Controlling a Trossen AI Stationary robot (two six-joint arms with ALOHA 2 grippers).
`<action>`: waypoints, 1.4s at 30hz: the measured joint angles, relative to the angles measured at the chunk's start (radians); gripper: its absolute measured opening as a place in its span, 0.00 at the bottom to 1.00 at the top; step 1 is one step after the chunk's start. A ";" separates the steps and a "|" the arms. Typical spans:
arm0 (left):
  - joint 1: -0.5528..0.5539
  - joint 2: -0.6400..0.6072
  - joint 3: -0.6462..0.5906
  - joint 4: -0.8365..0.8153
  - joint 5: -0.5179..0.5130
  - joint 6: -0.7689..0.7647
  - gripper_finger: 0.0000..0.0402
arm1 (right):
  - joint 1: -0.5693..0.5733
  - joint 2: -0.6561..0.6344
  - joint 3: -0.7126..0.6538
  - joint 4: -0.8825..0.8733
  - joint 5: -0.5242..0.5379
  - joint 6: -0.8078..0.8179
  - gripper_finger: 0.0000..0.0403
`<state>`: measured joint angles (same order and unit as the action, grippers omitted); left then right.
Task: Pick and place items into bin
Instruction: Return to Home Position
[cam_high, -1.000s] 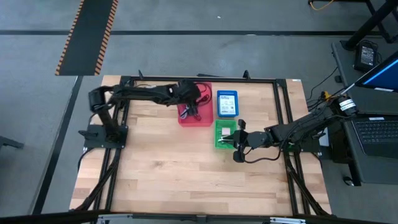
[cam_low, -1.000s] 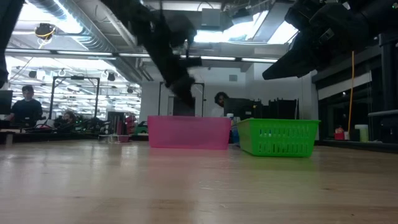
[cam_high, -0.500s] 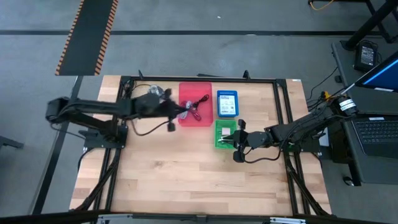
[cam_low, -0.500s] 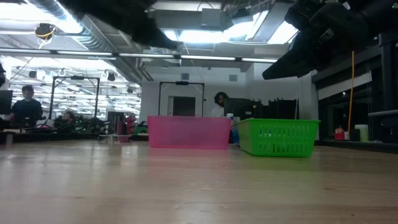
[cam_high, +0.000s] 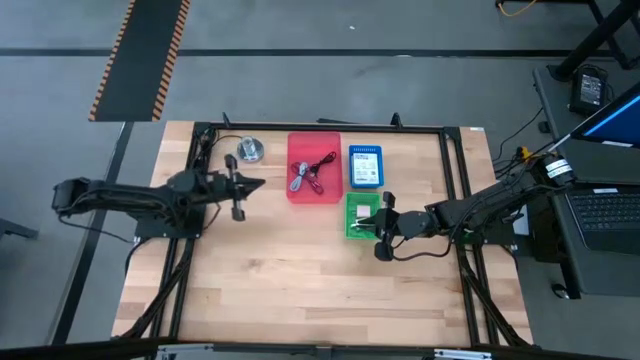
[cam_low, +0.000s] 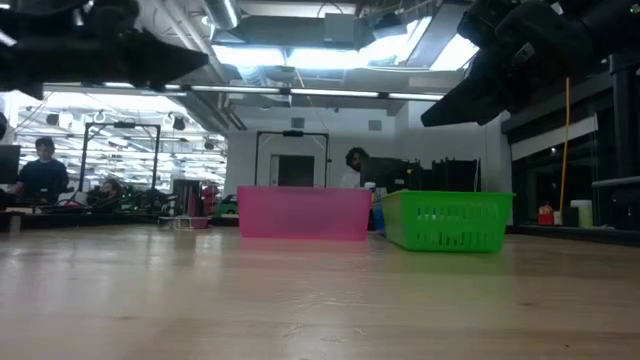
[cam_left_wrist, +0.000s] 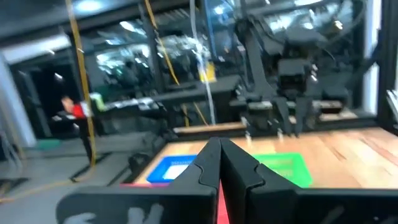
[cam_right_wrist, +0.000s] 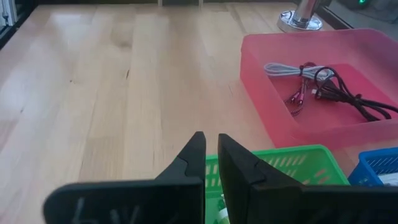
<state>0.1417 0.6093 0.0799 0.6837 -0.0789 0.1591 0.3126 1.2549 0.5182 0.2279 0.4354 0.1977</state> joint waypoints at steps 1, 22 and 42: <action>0.000 -0.036 -0.013 -0.004 -0.013 0.004 0.00 | 0.000 0.000 0.000 0.000 0.001 0.003 0.06; 0.000 -0.520 -0.053 -0.560 -0.069 -0.048 0.00 | 0.000 -0.059 0.000 0.067 0.001 -0.035 0.06; 0.000 -0.529 -0.072 -0.627 -0.138 -0.111 0.01 | 0.000 -0.409 -0.051 -0.044 -0.071 -0.227 0.06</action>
<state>0.1419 0.0803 0.0078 0.0565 -0.2165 0.0481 0.3130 0.8461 0.4677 0.1842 0.3649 -0.0296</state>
